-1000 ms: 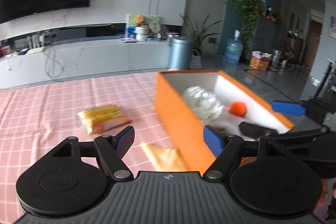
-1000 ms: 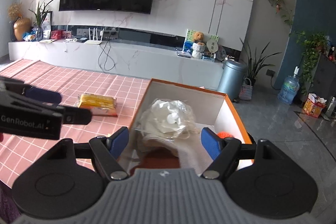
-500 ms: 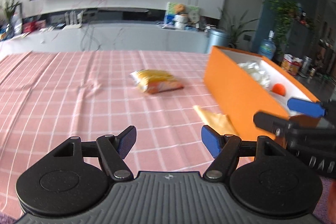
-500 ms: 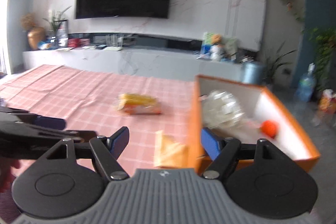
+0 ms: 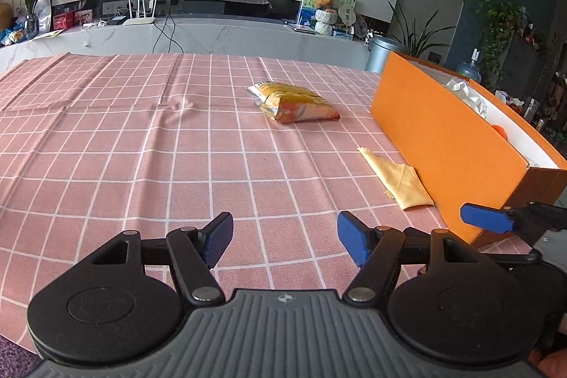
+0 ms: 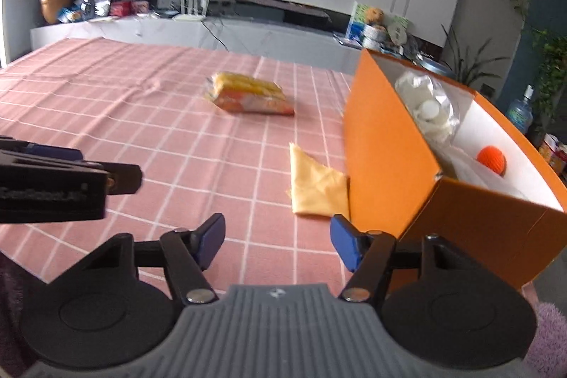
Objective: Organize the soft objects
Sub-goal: 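Withdraw both open tools from the box toward the yellow cloth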
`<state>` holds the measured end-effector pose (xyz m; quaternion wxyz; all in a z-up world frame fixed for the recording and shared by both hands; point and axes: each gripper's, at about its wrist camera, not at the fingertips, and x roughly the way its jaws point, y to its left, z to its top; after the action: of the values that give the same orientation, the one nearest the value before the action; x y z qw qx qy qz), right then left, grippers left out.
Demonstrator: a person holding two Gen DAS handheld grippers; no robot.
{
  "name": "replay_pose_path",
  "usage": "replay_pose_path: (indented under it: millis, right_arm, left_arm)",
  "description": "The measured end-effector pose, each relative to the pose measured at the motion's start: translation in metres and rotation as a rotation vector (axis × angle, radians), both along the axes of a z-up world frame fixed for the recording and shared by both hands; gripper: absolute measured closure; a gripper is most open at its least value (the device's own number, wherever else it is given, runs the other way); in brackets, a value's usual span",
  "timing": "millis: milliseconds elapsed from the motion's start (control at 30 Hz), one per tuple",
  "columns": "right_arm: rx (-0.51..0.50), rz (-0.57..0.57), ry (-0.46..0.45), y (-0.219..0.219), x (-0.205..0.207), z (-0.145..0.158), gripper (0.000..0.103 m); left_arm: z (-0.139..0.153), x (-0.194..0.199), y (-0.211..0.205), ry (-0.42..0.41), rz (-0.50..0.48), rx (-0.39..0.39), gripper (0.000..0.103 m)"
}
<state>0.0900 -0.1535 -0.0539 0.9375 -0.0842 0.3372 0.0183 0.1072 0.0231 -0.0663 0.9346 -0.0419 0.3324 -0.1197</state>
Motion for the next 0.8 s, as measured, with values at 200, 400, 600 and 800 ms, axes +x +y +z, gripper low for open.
replay_pose_path:
  millis: [200,400,600,800]
  right_arm:
    - [-0.045,-0.096,-0.034,0.001,0.022,-0.007,0.045]
    - [-0.126,-0.154,-0.022,0.012,0.038,-0.019,0.052]
    - [-0.220,-0.157,-0.086,0.030,0.039,-0.019,0.055]
    - [-0.245,-0.202,-0.027,0.026,0.060,-0.036,0.068]
  left_arm:
    - [-0.004,0.009,-0.002,0.009,0.006,0.000,0.023]
    - [-0.010,0.021,-0.002,0.025,0.020,0.028,0.023]
    - [-0.015,0.029,0.000,0.050,0.032,0.021,0.023]
    - [-0.016,0.032,0.001,0.064,0.024,0.012,0.023]
